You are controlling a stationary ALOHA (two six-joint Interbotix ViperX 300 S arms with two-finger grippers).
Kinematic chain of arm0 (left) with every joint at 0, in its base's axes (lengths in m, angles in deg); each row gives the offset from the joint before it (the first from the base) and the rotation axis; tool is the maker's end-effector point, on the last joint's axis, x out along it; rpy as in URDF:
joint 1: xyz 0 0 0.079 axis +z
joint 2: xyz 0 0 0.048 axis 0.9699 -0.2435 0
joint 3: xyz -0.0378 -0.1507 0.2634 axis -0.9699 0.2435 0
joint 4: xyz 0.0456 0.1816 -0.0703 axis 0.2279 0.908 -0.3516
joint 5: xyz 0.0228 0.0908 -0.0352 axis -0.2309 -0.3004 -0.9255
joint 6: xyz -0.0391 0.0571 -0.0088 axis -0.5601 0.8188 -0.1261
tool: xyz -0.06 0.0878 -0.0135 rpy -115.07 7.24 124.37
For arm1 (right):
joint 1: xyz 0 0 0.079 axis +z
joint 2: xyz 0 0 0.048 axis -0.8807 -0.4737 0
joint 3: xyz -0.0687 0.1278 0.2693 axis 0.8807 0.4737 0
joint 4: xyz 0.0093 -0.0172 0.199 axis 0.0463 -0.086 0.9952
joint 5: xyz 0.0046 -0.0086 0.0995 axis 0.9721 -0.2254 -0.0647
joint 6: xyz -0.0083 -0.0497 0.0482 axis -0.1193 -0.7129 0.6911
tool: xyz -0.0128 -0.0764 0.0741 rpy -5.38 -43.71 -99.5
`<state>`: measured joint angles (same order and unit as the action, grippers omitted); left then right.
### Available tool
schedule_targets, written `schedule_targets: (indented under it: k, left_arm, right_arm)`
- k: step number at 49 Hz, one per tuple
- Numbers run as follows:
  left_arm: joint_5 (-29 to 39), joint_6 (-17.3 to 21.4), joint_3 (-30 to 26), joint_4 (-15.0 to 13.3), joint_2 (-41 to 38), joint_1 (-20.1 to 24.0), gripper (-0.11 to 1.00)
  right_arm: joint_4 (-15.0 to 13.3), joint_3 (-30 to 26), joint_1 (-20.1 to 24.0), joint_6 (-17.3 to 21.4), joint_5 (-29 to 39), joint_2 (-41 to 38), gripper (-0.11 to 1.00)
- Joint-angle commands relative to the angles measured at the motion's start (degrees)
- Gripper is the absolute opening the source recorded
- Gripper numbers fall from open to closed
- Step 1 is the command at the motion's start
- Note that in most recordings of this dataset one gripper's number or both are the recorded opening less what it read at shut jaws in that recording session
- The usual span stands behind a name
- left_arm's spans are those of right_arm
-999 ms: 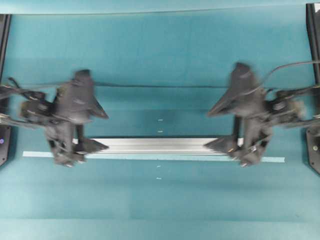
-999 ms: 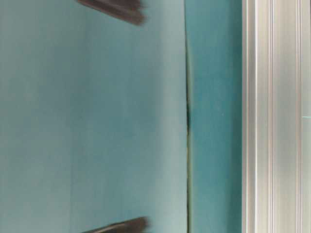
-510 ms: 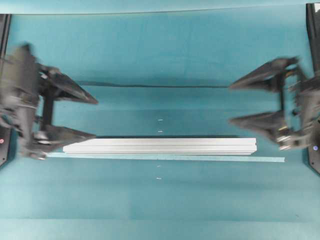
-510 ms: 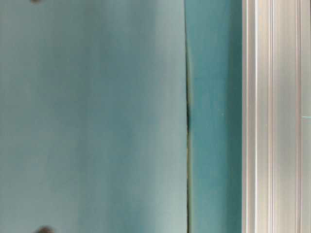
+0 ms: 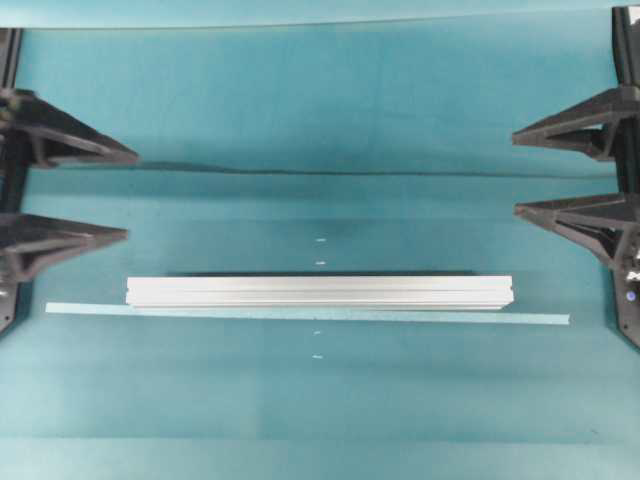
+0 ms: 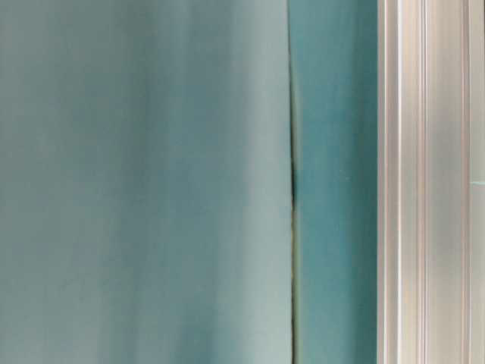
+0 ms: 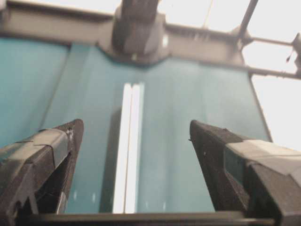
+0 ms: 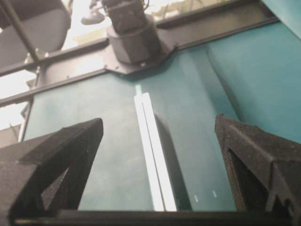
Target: Lift the metal rail with both hands.
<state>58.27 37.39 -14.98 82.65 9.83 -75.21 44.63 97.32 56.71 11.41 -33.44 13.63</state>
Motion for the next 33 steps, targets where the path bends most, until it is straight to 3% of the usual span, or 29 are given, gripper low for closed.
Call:
schedule_targets:
  k: [1,33]
  left_arm:
    - [-0.5,0.1,-0.7,0.2,0.4,0.1,0.92]
    - [-0.5,0.1,-0.4,0.2,0.8,0.0,0.92]
  right_arm:
    - [-0.1,-0.5,-0.2,0.0,-0.6,-0.1,0.99]
    - [-0.1,0.3,-0.1,0.2,-0.6,1.9,0.99]
